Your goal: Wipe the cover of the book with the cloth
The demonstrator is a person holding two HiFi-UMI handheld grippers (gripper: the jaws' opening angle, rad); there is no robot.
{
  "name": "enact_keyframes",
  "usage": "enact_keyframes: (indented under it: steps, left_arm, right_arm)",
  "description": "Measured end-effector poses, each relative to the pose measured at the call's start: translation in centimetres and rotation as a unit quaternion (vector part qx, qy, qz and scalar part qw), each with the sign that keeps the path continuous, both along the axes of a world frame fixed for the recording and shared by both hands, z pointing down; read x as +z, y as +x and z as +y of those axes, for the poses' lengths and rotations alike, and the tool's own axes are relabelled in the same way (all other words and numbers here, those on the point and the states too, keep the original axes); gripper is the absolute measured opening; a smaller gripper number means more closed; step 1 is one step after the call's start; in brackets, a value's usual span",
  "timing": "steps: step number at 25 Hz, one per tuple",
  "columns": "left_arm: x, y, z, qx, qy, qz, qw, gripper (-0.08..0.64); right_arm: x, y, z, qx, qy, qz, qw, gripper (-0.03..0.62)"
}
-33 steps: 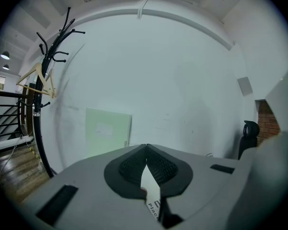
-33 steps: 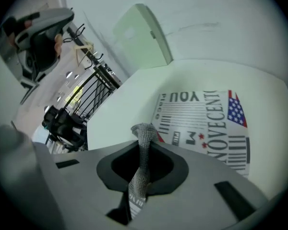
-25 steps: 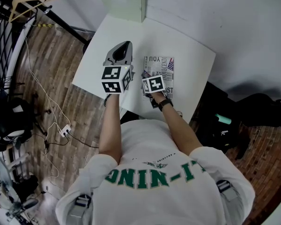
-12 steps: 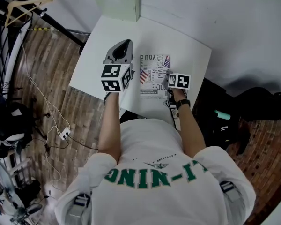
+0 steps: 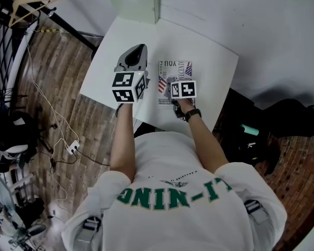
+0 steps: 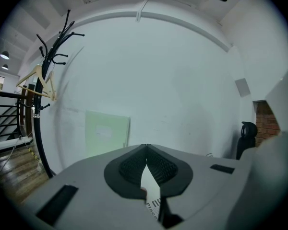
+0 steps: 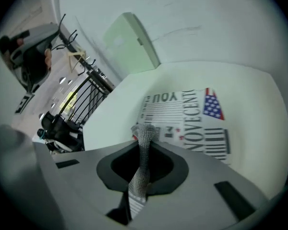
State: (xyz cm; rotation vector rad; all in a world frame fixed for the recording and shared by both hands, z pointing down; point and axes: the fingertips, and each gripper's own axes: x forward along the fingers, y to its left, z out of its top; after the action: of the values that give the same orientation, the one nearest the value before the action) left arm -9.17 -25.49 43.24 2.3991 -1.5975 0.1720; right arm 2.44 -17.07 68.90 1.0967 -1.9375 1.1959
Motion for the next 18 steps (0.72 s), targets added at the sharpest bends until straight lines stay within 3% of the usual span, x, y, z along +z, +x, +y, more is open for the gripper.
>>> enact_keyframes:
  steps: [4, 7, 12, 18]
  left_arm:
    - [0.1, -1.1, 0.3, -0.013, -0.002, -0.001, 0.9999, 0.014]
    - [-0.3, -1.7, 0.5, -0.023, 0.001, 0.003, 0.9997, 0.014]
    - [-0.4, -1.4, 0.5, -0.018, 0.002, 0.009, 0.9998, 0.014]
    - [-0.3, 1.1, 0.4, 0.008, 0.001, 0.016, 0.9998, 0.014]
  right_arm:
    - [0.7, -5.4, 1.7, -0.07, -0.008, -0.001, 0.998, 0.038]
    - [1.5, -5.5, 2.3, -0.077, -0.009, 0.006, 0.997, 0.038]
    - [1.5, -0.7, 1.9, -0.036, -0.011, 0.02, 0.999, 0.038]
    - [1.3, 8.5, 1.4, 0.075, -0.015, 0.031, 0.997, 0.038]
